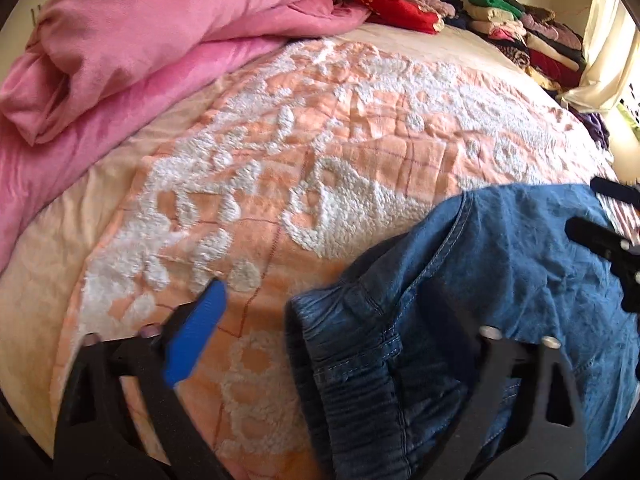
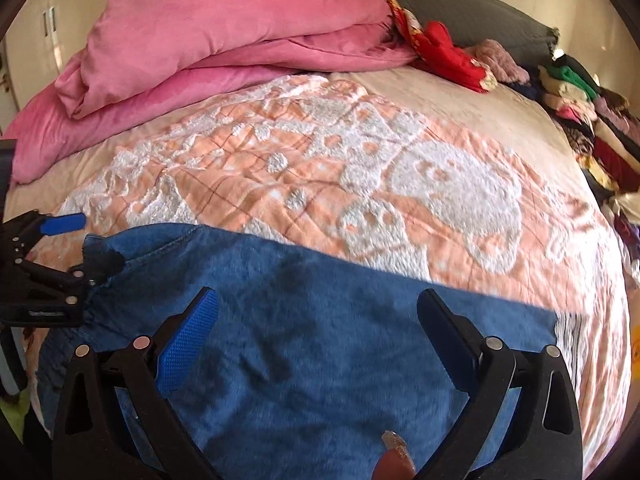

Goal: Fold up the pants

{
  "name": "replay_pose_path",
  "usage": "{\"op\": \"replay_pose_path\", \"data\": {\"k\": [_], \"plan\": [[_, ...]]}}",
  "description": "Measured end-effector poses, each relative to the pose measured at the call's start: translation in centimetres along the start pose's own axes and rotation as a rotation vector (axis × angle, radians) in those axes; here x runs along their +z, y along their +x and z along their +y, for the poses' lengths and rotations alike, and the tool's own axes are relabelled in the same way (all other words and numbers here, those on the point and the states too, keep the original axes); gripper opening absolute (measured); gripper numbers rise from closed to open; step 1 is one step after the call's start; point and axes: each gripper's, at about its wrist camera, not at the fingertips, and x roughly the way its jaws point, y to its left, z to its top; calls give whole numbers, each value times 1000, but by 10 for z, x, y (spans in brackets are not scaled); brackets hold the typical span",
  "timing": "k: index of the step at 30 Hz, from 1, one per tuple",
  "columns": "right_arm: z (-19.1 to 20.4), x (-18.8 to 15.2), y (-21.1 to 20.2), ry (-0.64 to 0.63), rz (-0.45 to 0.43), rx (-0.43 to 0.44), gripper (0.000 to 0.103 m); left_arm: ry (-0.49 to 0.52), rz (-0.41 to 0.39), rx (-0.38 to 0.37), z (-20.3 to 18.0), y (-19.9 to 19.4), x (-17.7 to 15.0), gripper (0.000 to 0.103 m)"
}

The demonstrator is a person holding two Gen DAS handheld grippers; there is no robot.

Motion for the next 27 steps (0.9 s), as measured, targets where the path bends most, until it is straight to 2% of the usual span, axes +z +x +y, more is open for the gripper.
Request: {"op": "replay_pose_path", "data": {"k": [3,4,6,14,19,24,25,26,27], "plan": [[2,5,10,-36,20,-5,99,18,4,-47,-3,6,-3,44],[2,6,15,-49,32,-11,99,19,5,-59,-4,9,-3,44],[3,8,22,-67,50,-15,99,37,-4,-40,-5,9,-5,33],[16,19,44,-168,75,-4,99,12,-137,-103,4,-28,-10,28],[37,22,44,-319,38,1,99,-6,-208,-134,4,-48,-10,28],[47,24,48,-359,26,40,98,1,-232,-150,3,-57,-11,28],[48,24,48,-359,30,45,94,5,-232,-143,3,-57,-11,28],[49,24,48,-353,33,65,78,9,-234,-135,2,-57,-12,28],[49,24,45,-344,33,96,69,9,-233,-133,3,-58,-13,28]]}}
